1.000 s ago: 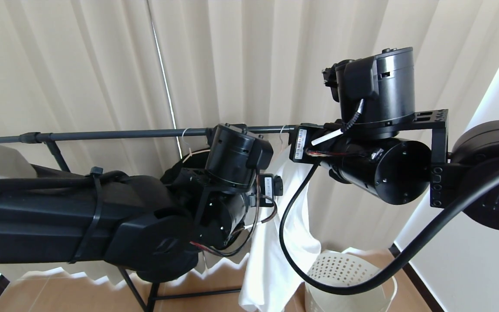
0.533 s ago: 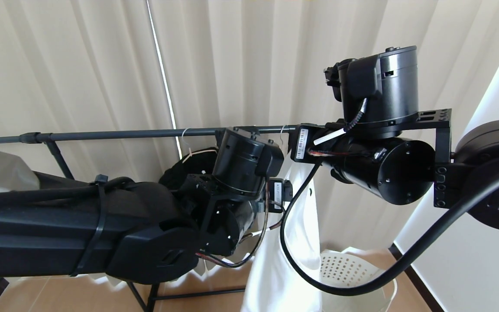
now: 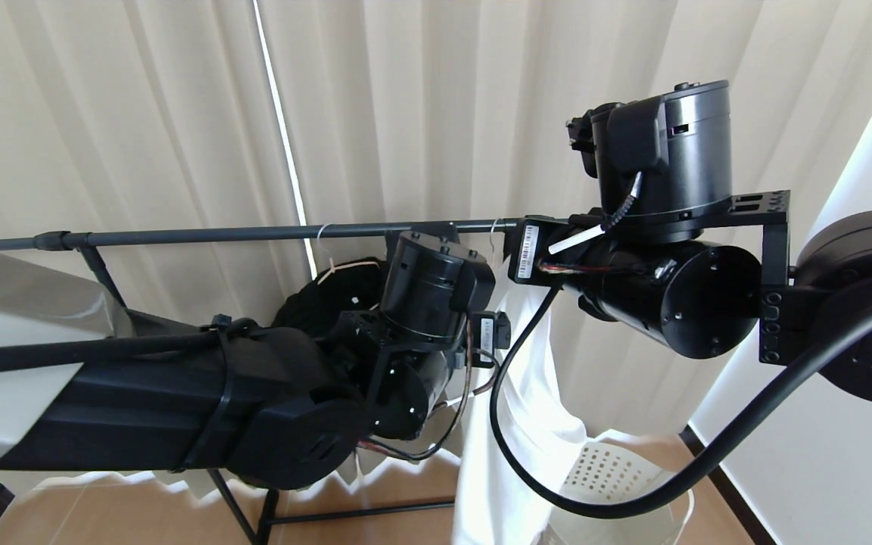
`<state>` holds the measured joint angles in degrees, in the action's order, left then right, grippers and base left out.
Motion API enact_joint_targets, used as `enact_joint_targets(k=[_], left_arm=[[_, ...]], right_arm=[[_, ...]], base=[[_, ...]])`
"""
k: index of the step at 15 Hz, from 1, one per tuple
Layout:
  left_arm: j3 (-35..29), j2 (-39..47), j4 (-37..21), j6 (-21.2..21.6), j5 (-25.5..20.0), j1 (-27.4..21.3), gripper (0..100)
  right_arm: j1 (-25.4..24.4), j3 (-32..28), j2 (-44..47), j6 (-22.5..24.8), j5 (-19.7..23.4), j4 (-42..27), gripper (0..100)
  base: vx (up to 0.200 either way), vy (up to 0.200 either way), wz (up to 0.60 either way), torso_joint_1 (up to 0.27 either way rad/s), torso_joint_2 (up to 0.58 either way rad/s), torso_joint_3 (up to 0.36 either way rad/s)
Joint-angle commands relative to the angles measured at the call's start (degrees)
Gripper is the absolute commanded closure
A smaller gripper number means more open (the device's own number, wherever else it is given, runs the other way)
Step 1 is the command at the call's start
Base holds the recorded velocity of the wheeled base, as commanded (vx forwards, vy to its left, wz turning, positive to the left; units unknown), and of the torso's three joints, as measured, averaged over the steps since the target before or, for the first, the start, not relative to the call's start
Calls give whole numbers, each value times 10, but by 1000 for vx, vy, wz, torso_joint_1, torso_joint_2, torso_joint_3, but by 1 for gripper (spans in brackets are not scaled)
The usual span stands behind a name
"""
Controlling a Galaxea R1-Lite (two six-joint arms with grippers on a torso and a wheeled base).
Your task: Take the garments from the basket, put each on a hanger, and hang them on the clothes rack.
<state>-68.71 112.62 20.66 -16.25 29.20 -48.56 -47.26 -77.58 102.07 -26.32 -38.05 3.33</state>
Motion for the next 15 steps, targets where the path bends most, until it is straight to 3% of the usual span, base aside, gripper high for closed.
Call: enact_joint_targets(k=[1, 15], left_arm=[[5, -1, 0, 0, 2, 5, 0], [80, -28, 32, 0, 14, 58, 0]], right_arm=[[0, 0, 0, 0, 0, 0, 100], [1, -1, -3, 0, 0, 1, 100]], base=[[0, 0, 0, 0, 0, 0], [0, 0, 0, 0, 0, 0]])
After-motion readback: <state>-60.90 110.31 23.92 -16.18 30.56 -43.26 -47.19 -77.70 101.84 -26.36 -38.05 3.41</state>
